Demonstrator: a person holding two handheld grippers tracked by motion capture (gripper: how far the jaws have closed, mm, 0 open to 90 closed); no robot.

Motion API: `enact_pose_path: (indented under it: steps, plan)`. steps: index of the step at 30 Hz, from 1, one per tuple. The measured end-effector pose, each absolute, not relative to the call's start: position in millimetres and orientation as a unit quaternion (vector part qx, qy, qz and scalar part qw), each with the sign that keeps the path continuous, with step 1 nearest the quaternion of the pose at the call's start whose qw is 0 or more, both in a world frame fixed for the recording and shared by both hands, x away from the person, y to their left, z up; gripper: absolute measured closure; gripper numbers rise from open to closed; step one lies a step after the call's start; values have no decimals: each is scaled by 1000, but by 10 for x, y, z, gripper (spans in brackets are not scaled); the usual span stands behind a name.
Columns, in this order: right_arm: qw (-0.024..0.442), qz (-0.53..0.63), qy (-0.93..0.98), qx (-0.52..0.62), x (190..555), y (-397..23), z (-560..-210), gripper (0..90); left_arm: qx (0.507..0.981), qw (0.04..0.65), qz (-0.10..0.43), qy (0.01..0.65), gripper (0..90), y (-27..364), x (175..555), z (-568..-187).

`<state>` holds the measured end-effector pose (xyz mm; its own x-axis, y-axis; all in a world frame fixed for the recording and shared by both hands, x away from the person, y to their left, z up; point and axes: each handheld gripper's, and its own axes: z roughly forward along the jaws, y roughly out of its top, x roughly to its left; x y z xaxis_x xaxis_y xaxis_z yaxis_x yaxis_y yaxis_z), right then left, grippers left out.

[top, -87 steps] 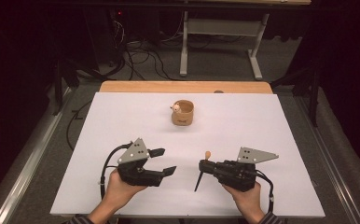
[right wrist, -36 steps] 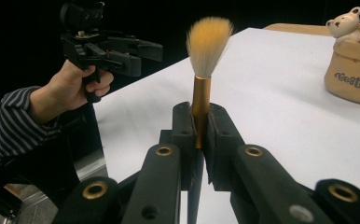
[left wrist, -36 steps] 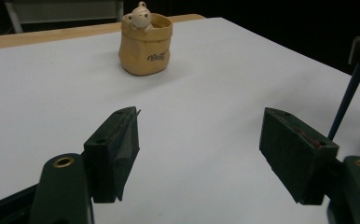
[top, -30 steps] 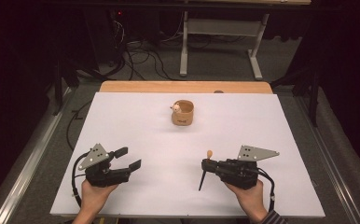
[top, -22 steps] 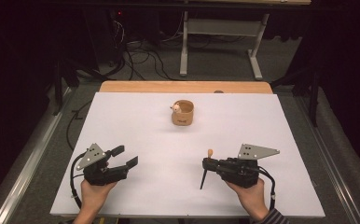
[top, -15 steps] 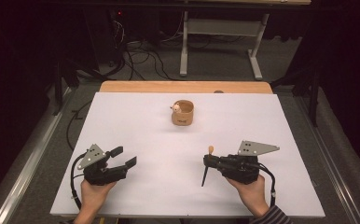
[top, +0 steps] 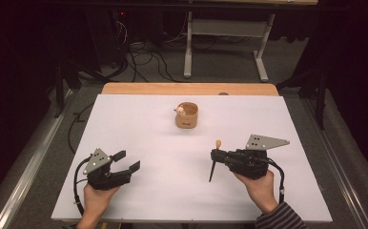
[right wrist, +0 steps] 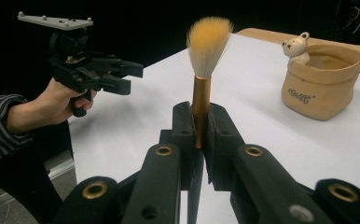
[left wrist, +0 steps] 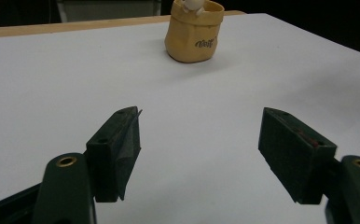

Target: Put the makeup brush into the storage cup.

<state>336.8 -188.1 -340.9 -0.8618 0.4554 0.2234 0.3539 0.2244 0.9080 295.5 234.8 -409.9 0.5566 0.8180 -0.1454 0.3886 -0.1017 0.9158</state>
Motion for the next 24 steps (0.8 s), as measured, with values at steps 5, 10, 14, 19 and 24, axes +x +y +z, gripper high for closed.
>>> enact_pose_path:
  steps: [5, 10, 14, 19, 24]
  plan:
    - [51, 560, 785, 261, 3445, -1869, -3356, 858, 716, 517, 204, 422, 300, 2338, 2961, -4105]
    - [55, 556, 786, 264, 3510, -1845, -3326, 858, 717, 518, 203, 420, 297, 2335, 2955, -4109]
    - [55, 556, 785, 267, 3560, -1817, -3320, 858, 718, 519, 200, 419, 300, 2336, 2957, -4114]
    - [56, 552, 788, 267, 3635, -1757, -3316, 859, 718, 521, 198, 417, 303, 2331, 2954, -4112]
    - [59, 552, 788, 266, 3692, -1711, -3285, 858, 718, 521, 197, 417, 300, 2334, 2952, -4110]
